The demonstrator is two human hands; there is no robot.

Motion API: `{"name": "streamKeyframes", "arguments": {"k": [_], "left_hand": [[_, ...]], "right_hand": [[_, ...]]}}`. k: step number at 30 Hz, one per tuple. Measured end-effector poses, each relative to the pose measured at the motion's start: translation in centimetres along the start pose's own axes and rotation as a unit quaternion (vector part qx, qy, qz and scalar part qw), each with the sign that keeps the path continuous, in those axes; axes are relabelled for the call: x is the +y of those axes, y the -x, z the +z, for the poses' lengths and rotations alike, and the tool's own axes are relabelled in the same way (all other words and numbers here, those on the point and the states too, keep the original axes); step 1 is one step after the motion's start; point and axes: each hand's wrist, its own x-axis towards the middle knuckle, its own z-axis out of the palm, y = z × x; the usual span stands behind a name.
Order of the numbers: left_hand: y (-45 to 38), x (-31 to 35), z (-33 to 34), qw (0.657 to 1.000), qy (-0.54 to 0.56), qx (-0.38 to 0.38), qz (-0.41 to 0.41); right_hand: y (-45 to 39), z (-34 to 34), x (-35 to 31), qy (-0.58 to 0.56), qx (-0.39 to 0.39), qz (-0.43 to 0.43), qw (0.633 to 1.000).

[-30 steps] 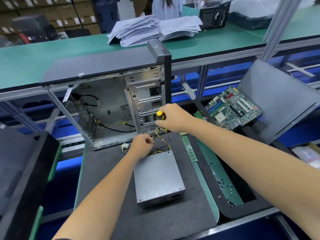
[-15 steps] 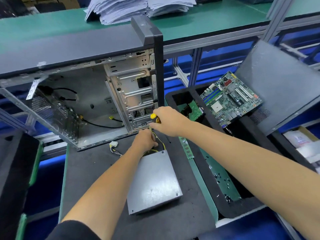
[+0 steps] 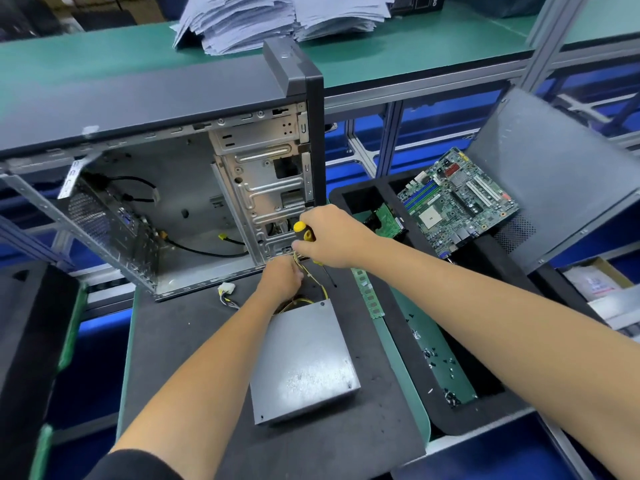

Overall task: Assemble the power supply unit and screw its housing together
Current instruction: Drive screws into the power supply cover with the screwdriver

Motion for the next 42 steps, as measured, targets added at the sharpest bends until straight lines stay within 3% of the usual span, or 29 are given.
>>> {"name": "streamKeyframes", "arguments": {"k": [6,10,25,30,42], "left_hand": [[3.3,-1.2,-3.1,0.987,0.14,0.067,0.039],[6.8,-2.4,-4.7,0.971,0.221,0.061,0.072],[19.1,-4.5,-1.9,0.942,0.327,0.076,0.018],[20.5,-4.6,-2.0,0.951,0.301,0.065,0.017],[22.5,-6.6,-1.5,0.992,0.106,0.033,0.068]], "right_hand": [[1.5,-0.6,-4.1,-0.046,0.063,-0.021,0.997],[2.7,-0.8,-7.0,-0.066,0.103,-0.032,0.992],[8.2,1.5,-11.3,-0.077,0.038,-0.129,0.988],[8.9,1.8,-11.4,-0.074,0.024,-0.135,0.988],[10.5,2.9,-12.7,-0.043,-0.081,-0.179,0.98]]}}
